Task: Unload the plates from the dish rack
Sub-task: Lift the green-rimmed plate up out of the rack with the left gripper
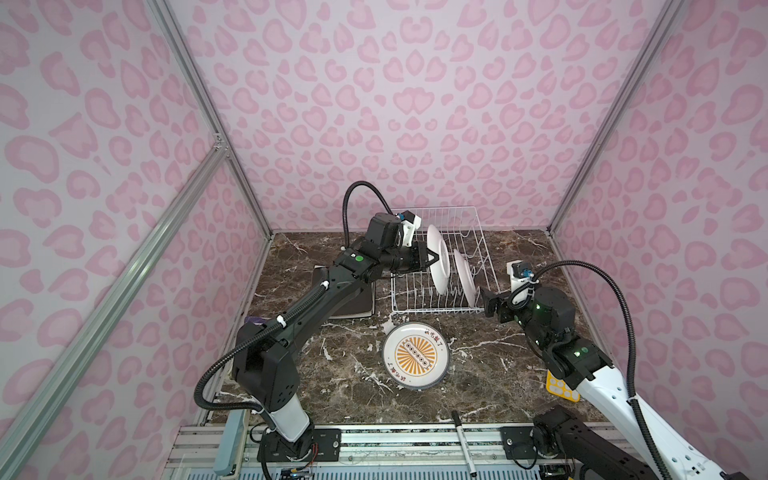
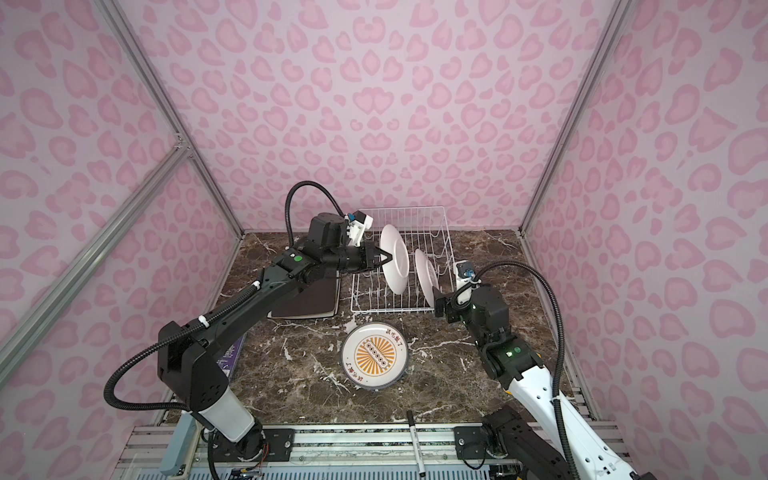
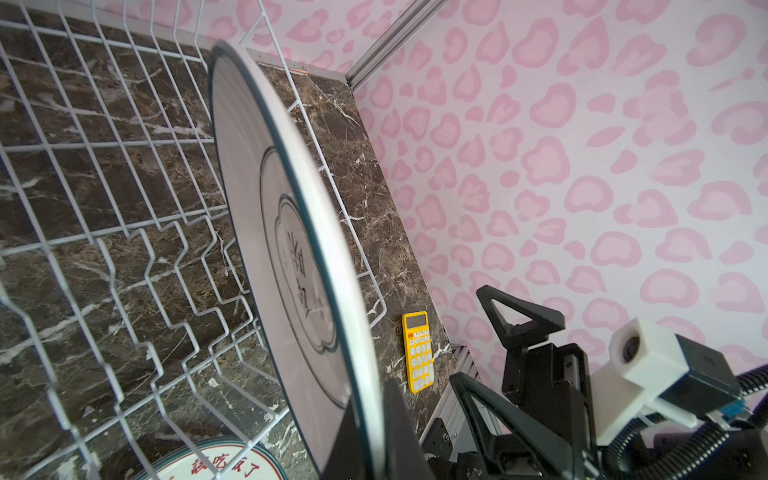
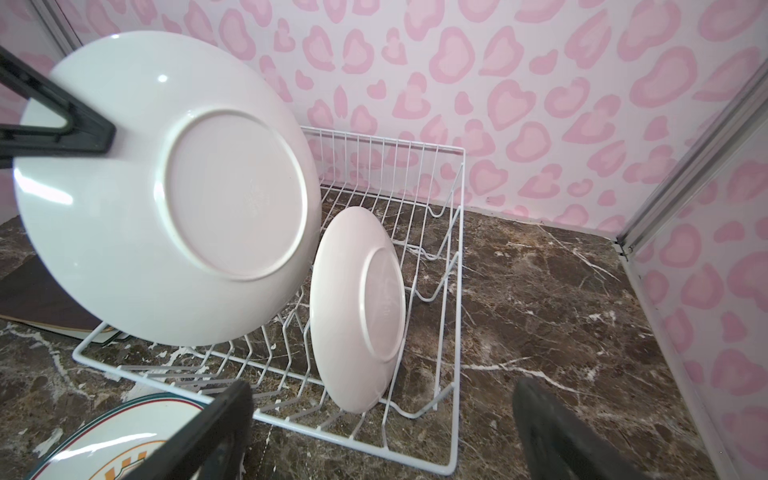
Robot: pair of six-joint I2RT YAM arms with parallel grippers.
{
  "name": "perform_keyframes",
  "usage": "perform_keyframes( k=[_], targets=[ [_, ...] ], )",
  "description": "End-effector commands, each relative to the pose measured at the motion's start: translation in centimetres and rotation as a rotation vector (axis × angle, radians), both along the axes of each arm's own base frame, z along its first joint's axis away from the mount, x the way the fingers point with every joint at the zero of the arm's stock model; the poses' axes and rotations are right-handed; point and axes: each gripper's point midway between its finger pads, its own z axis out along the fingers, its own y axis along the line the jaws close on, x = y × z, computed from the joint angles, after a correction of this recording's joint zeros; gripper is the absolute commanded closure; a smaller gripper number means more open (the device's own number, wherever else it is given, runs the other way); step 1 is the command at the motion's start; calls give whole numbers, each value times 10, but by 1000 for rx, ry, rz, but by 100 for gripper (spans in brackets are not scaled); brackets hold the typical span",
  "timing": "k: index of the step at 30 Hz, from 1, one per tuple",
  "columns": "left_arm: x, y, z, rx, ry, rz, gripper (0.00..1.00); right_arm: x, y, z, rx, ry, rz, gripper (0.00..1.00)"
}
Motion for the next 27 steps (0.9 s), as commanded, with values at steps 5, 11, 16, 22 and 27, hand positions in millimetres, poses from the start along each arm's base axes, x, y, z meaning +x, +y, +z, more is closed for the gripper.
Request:
perform_keyframes(
  k=[5, 11, 16, 22, 27],
  targets=[
    [-5, 12, 24, 63, -214, -48, 96, 2, -1, 17, 87, -19, -22, 1],
    [-19, 26, 42, 143, -409, -109, 96, 8, 2, 19, 173, 14, -29, 1],
    [-29, 41, 49, 224, -582, -118, 96, 17, 10, 21, 267, 80, -8, 1],
    [-41, 50, 43, 312, -725, -147, 97, 26, 24, 28, 361, 163, 24, 1],
    [-44, 51, 21, 443, -795, -156, 96, 32, 35, 34, 419, 196, 54, 1]
  ],
)
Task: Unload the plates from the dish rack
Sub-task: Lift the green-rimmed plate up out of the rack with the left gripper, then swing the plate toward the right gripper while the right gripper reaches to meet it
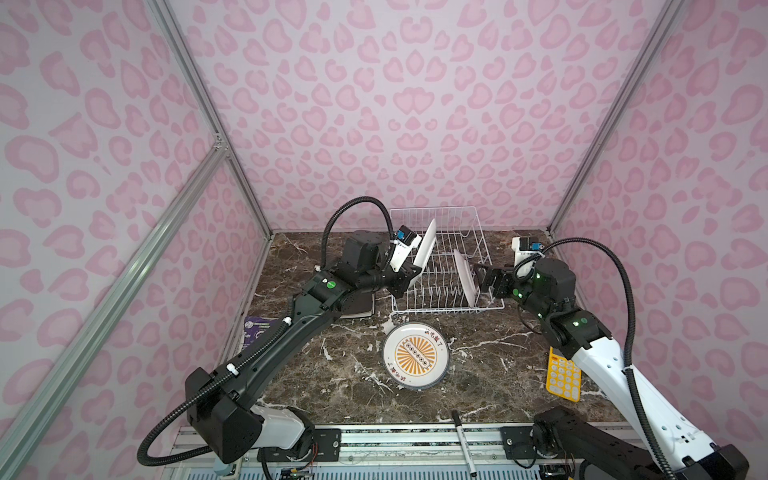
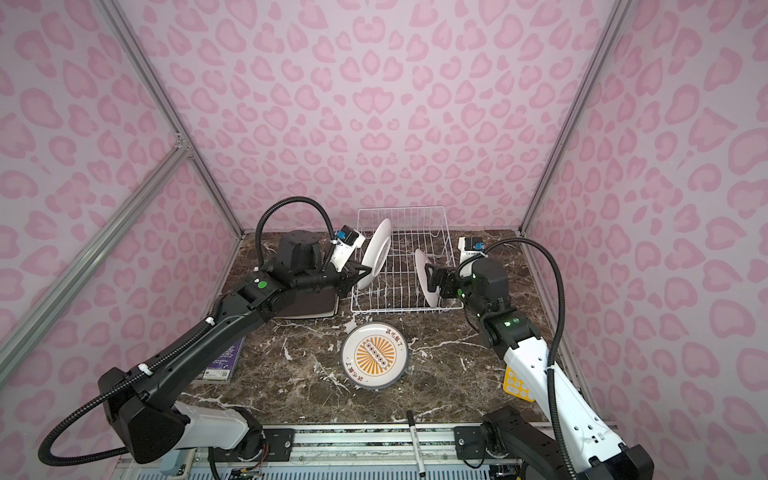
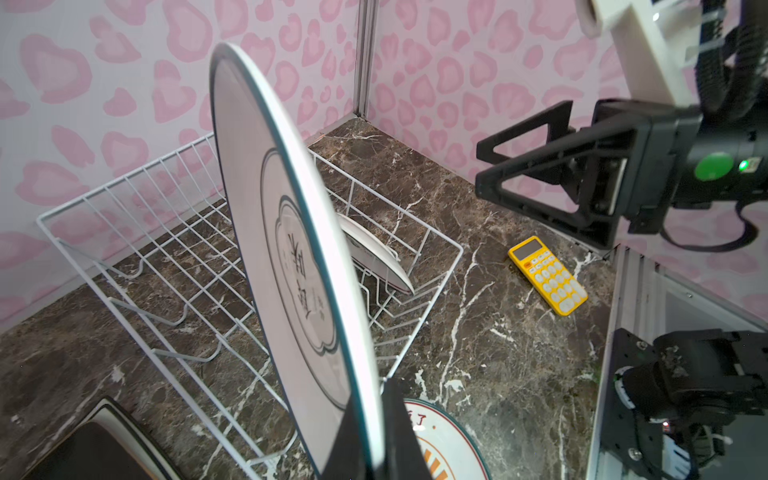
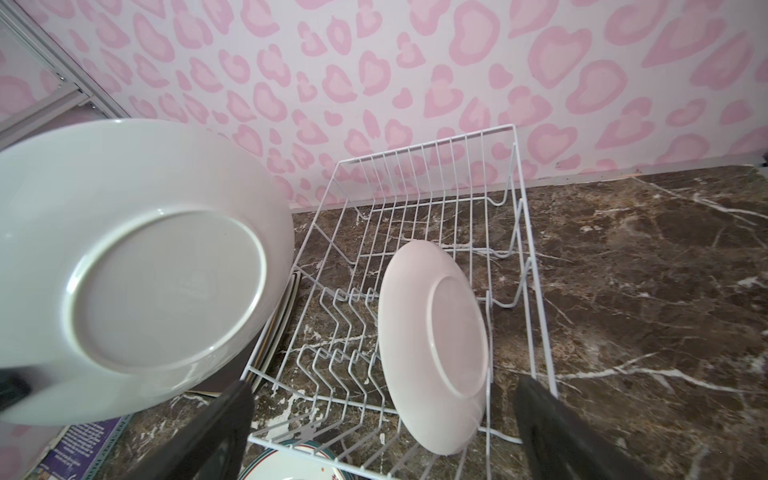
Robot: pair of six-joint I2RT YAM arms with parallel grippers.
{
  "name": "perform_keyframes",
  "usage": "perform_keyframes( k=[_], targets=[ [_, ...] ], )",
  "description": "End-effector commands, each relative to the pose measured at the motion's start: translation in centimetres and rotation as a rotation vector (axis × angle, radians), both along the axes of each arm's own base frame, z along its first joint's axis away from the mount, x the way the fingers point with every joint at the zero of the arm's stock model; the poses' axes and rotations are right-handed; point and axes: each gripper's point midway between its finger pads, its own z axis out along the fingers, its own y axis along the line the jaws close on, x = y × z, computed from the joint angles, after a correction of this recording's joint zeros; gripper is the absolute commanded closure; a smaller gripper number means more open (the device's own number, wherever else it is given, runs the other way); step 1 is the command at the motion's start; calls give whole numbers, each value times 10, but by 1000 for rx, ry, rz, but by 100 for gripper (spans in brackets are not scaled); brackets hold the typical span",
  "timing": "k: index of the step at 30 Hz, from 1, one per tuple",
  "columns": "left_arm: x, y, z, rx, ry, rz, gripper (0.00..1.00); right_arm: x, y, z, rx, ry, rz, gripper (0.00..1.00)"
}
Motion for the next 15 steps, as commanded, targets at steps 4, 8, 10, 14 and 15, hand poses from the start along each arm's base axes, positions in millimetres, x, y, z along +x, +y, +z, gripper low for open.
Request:
perform_keyframes(
  k=[4, 8, 10, 14, 15],
  targets=[
    [10, 7, -1, 145, -245, 48, 96, 3, 14, 7, 80, 39, 52, 1],
    [5, 9, -7, 209, -304, 27, 96, 6, 16, 14, 81, 20, 59, 1],
    [1, 6, -9, 242, -339, 11, 96, 7, 17, 17, 79, 15, 64, 2],
    [-4, 0, -19, 346, -451, 10, 96, 8, 23, 20, 91, 27, 95, 4],
    [-5, -1, -23, 382, -481, 10, 96, 7, 25, 20, 95, 34, 103, 4]
  ],
)
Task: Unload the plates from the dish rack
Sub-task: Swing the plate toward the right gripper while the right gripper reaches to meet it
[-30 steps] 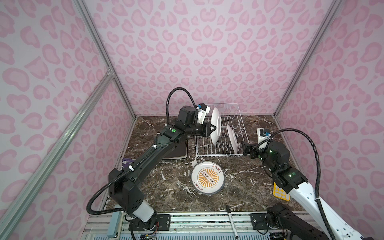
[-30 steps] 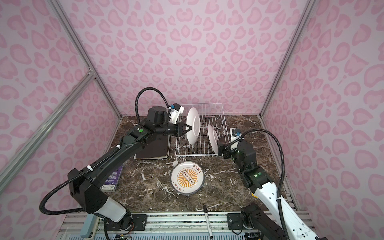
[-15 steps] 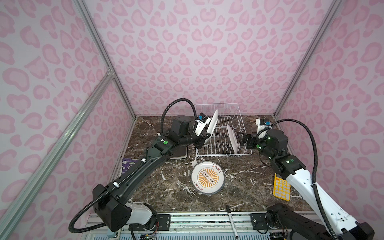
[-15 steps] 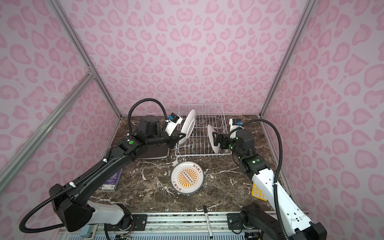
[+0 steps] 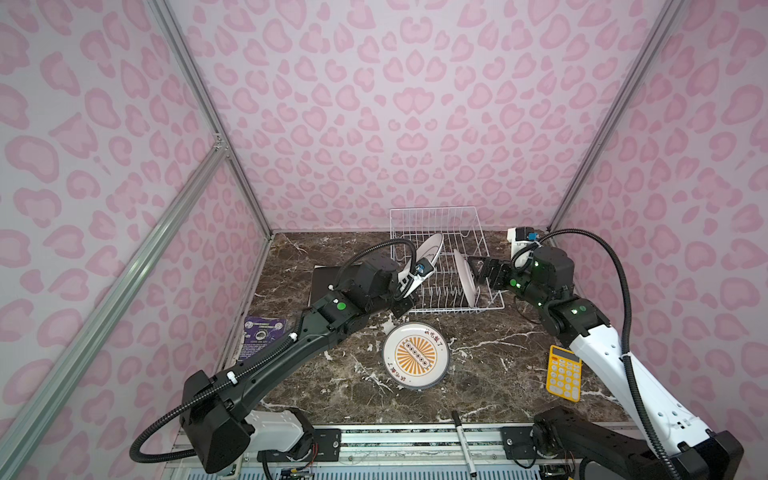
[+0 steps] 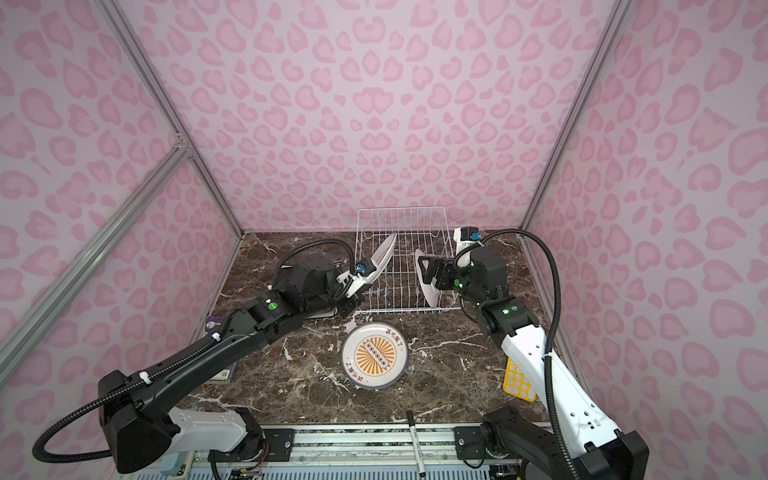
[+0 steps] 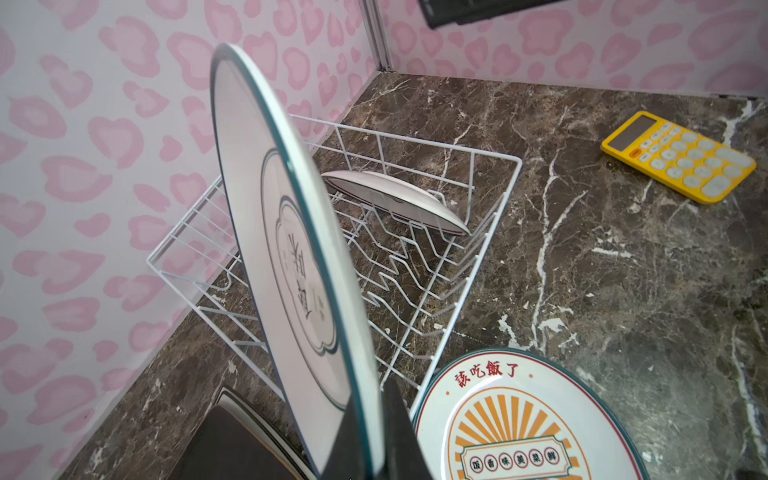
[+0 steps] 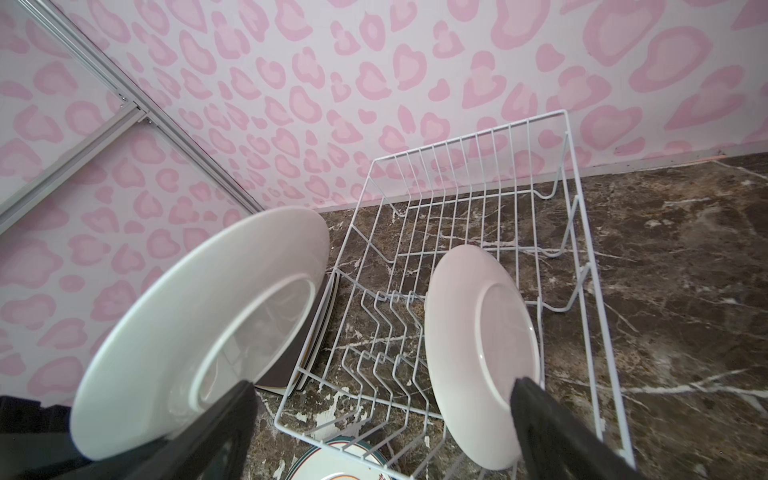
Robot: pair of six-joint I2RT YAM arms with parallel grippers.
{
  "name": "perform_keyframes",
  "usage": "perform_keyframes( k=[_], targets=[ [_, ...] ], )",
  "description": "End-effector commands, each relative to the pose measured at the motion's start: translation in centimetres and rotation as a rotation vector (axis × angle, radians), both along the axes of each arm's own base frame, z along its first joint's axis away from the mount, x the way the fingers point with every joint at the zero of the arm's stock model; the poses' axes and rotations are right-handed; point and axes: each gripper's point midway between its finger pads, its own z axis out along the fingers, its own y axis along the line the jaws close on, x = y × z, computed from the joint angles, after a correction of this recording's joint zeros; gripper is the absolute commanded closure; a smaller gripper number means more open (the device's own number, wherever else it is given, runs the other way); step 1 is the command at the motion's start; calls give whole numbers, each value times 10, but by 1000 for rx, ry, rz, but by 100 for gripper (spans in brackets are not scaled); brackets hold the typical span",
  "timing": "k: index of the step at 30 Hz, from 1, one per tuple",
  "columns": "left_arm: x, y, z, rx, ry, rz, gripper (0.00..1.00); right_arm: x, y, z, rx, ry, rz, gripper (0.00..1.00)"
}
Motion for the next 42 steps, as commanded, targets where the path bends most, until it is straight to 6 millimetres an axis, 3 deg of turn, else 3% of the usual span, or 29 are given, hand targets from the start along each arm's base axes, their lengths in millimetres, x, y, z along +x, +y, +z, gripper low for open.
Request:
perform_keyframes(
  k=[1, 6, 20, 32, 42],
  targets=[
    [12, -1, 16, 85, -212, 30, 96, 0, 8, 3, 24, 9, 39, 5],
    [12, -7, 0, 247, -318, 35, 96, -1, 11, 1, 24, 40, 56, 6],
    [10, -20, -21, 466, -544, 27, 97, 0, 23, -29, -2, 191, 110, 19],
    [3, -27, -41, 640, -613, 6, 96, 5, 37, -49, 25, 295, 145, 41],
    [4, -27, -39, 648, -620, 13, 97, 5, 38, -56, 20, 317, 142, 55]
  ],
)
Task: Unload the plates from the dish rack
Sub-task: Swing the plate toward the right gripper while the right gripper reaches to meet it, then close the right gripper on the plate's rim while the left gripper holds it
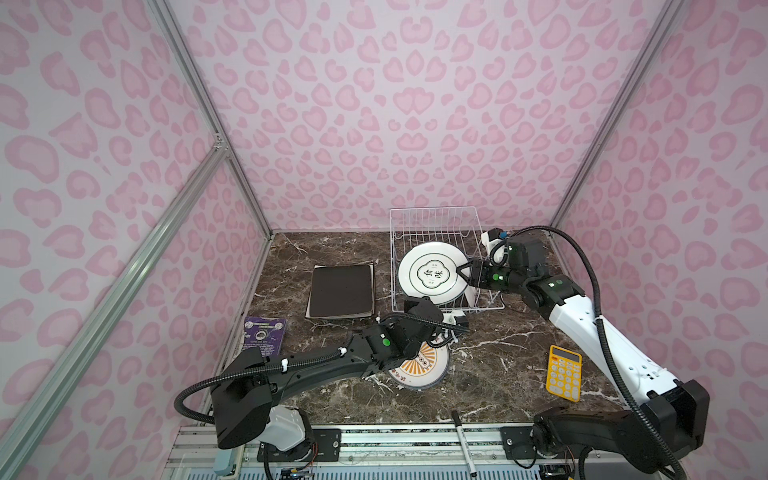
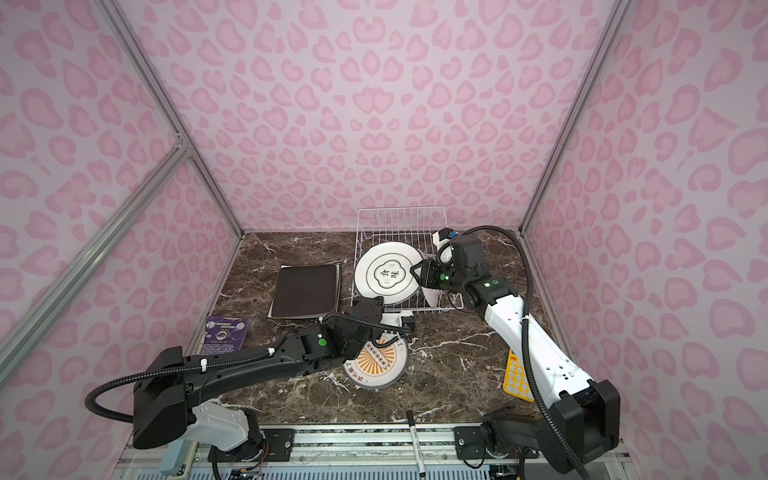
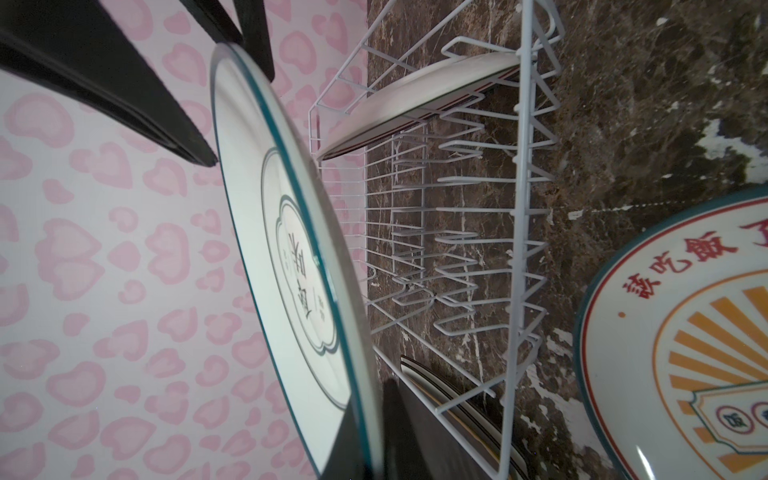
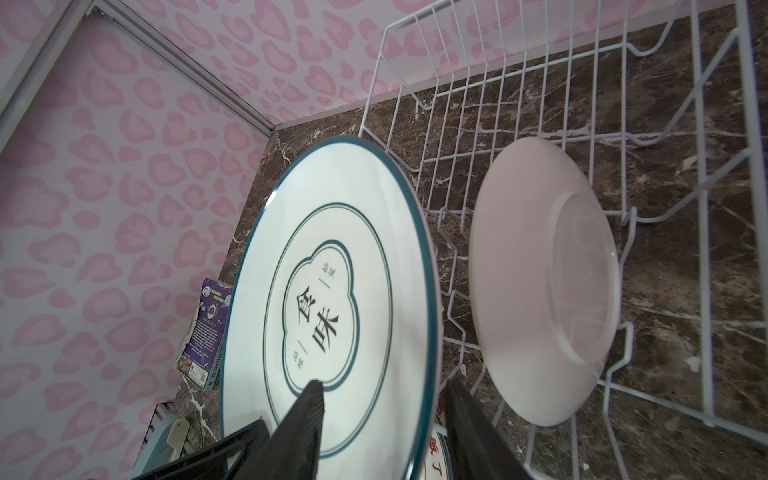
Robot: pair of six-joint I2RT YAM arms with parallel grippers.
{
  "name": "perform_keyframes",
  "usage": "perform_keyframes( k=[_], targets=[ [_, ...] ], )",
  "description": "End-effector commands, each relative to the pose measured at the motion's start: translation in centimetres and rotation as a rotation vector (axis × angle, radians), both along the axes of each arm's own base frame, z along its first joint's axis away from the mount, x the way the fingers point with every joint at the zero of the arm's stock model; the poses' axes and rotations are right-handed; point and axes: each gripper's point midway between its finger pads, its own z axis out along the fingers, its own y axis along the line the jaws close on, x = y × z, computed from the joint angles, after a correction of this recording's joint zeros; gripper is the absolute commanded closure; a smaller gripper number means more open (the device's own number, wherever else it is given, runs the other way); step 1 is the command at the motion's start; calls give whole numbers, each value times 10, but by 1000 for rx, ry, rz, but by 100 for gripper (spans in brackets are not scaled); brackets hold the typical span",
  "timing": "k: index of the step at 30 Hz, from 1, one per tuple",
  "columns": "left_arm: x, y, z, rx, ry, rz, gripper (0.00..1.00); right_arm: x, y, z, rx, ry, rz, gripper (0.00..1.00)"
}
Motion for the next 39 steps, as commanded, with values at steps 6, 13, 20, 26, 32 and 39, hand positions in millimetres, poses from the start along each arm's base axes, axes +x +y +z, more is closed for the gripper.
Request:
perform_keyframes(
  k=[6, 13, 20, 26, 32, 39],
  targets=[
    [5, -5, 14, -39, -58, 20, 97, 0, 2, -6, 13, 21, -2, 62],
    [5, -3, 16, -50, -70, 22, 97, 3, 6, -9, 21, 39, 7, 65],
    [5, -3, 14, -52, -67, 25, 97, 6, 8, -12, 25, 51, 11, 69],
    [6, -5, 15, -56, -64, 21, 97, 6, 8, -15, 24, 63, 18, 78],
    [8, -6, 9, -50, -61, 27, 97, 7, 10, -14, 30, 63, 25, 92],
    [10, -5, 15, -173, 24, 52, 82, 10, 8, -14, 29, 66, 16, 100]
  ],
)
